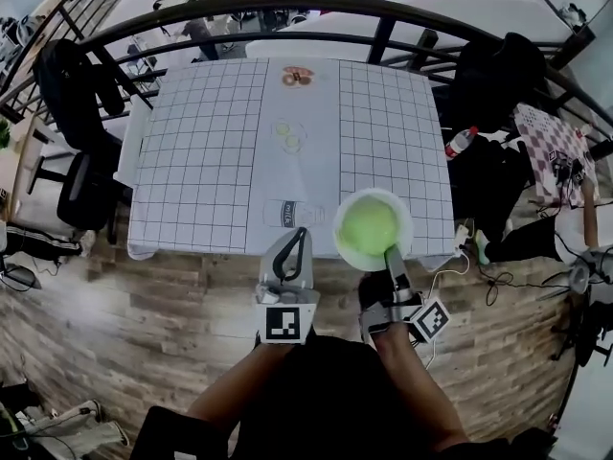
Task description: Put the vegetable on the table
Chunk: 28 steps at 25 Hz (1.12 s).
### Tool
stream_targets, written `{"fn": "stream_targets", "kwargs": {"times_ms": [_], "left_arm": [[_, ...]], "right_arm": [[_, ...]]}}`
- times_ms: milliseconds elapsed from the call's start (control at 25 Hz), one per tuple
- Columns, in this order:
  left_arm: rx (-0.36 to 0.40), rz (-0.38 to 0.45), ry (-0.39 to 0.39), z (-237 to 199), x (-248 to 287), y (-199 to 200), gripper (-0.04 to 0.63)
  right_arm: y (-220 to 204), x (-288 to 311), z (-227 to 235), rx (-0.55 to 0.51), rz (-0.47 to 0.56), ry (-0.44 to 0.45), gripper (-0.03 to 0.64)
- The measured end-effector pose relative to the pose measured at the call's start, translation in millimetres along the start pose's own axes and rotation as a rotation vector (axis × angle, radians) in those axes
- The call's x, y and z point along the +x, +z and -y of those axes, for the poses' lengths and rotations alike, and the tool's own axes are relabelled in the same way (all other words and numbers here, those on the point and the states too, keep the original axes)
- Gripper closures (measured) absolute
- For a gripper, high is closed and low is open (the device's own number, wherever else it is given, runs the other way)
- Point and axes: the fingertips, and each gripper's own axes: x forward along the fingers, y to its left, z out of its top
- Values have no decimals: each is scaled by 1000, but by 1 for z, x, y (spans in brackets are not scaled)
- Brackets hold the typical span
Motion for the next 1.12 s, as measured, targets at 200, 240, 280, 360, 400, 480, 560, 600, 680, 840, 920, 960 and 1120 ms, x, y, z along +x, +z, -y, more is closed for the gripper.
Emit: {"fn": "stream_targets", "kwargs": {"times_ms": [200, 240, 280, 360, 400, 480, 560, 600, 680, 840, 920, 960, 1120], "left_arm": [[-2, 7, -18, -21, 9, -7, 588], [-2, 6, -23, -26, 14, -9, 588], [-7, 1, -26, -33, 23, -9, 588], [-5, -14, -35, -46, 44, -9, 588], [-6, -20, -37, -51, 53, -10, 588], [-23, -18, -31, -58, 64, -9, 588], [-36, -14, -28, -60, 71, -8, 588], [-39, -17, -28, -59, 74, -8, 588], [-42, -24, -26, -57, 81, -9, 588], [-29, -23, -9, -56, 97, -10, 588], [-27, -34, 4, -56, 102, -11, 588], [-27, -39, 11, -56, 105, -13, 588], [-22, -68, 50, -65, 117, -22, 588]], "right_arm": [[1, 24, 7, -17, 28, 29, 583], [1, 32, 7, -13, 31, 41, 583], [3, 43, 6, -5, 34, 50, 583], [7, 69, 5, -1, 31, 57, 583], [9, 78, 6, -4, 25, 55, 583], [8, 89, 10, -5, 15, 44, 583], [8, 93, 17, 7, 9, 30, 583], [9, 95, 22, 13, 8, 24, 583], [11, 101, 32, 24, 2, 12, 583], [16, 116, 52, 45, -30, -20, 583], [20, 121, 62, 49, -49, -36, 583], [22, 123, 68, 52, -55, -43, 583], [30, 139, 88, 72, -82, -48, 583]]}}
